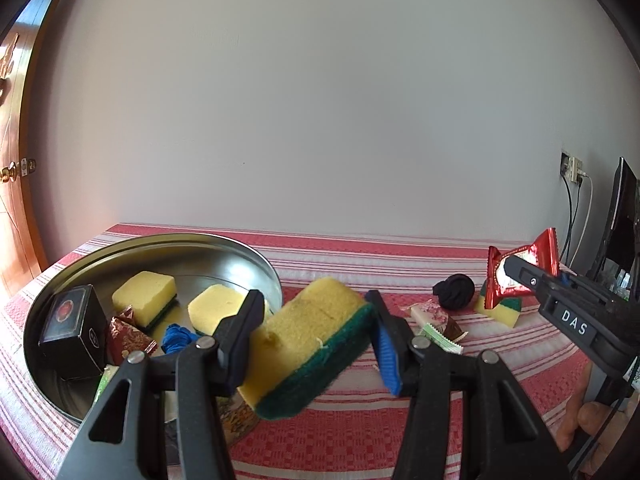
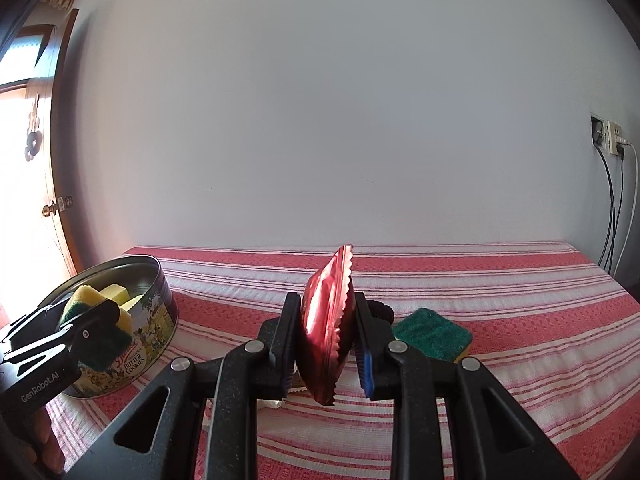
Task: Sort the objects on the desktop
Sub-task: 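Carry the sponge and red wrapper over the tin with both tools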
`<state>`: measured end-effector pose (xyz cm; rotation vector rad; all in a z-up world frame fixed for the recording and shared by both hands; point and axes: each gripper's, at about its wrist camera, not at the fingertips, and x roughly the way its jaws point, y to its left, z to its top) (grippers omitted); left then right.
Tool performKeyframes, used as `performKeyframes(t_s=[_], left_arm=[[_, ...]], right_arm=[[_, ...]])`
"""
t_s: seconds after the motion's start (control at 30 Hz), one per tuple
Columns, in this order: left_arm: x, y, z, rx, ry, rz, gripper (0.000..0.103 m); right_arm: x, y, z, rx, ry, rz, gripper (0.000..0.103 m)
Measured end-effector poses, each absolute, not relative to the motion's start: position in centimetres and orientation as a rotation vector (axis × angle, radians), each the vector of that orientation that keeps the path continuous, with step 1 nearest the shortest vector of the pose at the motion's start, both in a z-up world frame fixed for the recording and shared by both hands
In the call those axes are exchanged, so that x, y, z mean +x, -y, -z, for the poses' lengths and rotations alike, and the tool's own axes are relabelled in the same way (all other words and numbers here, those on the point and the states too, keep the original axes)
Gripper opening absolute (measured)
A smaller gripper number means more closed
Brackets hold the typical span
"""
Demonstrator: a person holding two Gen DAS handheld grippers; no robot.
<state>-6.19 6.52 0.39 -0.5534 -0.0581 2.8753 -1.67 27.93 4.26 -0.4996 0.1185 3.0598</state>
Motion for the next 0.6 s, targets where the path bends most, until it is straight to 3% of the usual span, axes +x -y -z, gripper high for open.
performKeyframes(t_s=[0.6], left_arm=[[-5.4,-0.5,-0.7,-0.585,0.215,-2.898,0.052]], right_arm=[[-1.6,-26.1,-3.9,-0.571,-0.215,-3.104,0.028]])
